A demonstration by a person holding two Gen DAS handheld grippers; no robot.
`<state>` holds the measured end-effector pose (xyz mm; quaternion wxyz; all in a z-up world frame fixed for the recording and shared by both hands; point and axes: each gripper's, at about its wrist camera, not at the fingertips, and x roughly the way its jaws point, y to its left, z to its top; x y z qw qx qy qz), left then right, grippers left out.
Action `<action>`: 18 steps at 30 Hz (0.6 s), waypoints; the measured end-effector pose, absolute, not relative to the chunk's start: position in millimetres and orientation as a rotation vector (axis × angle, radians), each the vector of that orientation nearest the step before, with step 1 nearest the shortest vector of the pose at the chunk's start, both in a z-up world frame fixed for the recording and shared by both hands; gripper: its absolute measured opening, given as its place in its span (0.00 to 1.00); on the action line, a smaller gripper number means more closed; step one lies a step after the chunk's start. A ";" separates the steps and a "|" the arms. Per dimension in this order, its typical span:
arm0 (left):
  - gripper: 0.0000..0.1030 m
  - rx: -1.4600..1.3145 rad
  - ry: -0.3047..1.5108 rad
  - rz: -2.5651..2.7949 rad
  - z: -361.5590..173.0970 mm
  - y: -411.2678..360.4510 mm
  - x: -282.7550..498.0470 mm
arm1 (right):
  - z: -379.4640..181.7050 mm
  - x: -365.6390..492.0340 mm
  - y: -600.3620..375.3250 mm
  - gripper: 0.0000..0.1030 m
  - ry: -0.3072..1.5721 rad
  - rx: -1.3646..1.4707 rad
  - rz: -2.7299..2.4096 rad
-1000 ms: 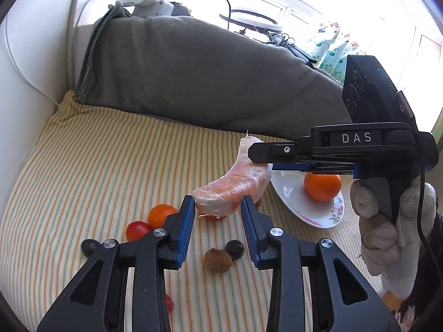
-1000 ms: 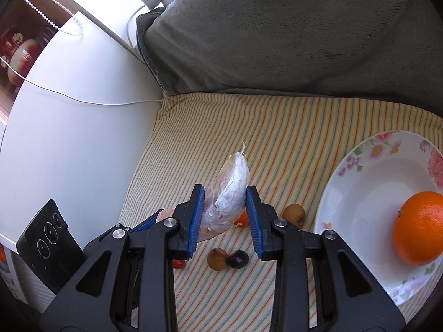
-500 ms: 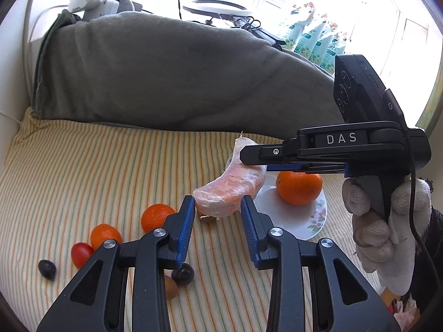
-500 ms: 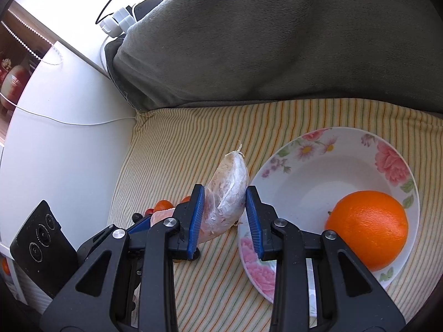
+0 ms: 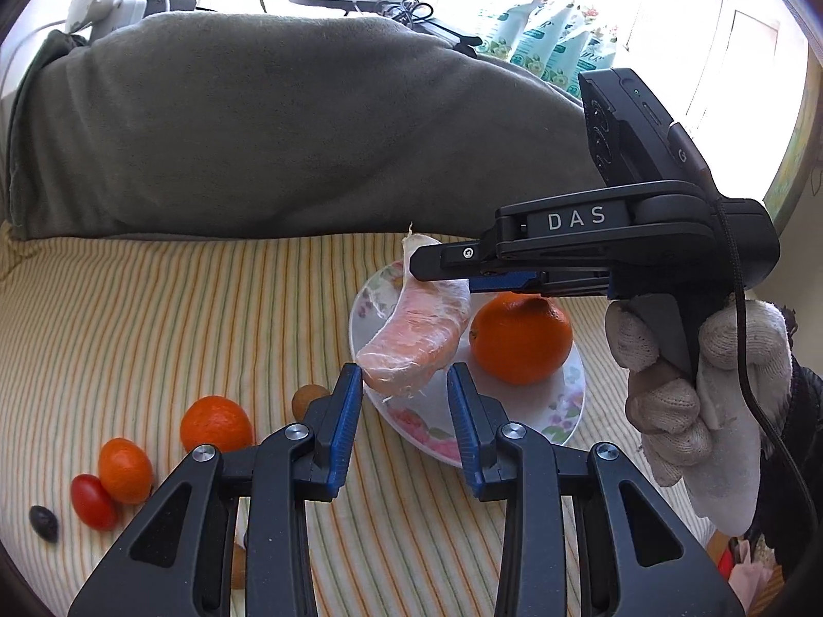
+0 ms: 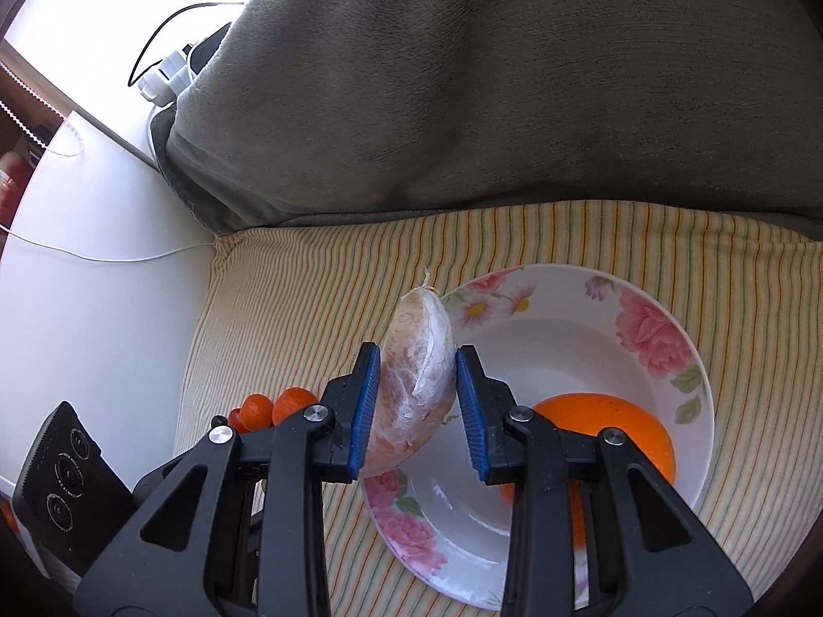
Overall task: Organize fruits
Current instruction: 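Carry the wrapped pink item with the right tool onto the plate beside the orange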
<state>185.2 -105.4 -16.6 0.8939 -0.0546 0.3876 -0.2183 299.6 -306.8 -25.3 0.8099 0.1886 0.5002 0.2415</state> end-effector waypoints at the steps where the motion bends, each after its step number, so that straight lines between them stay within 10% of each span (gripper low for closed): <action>1: 0.32 -0.112 0.808 -0.456 -17.3 -107.0 186.5 | -25.8 301.3 -307.7 0.31 1.068 0.404 0.513; 18: 0.31 -0.103 0.832 -0.492 -21.2 -114.8 184.1 | -19.0 308.8 -317.6 0.32 1.010 0.397 0.449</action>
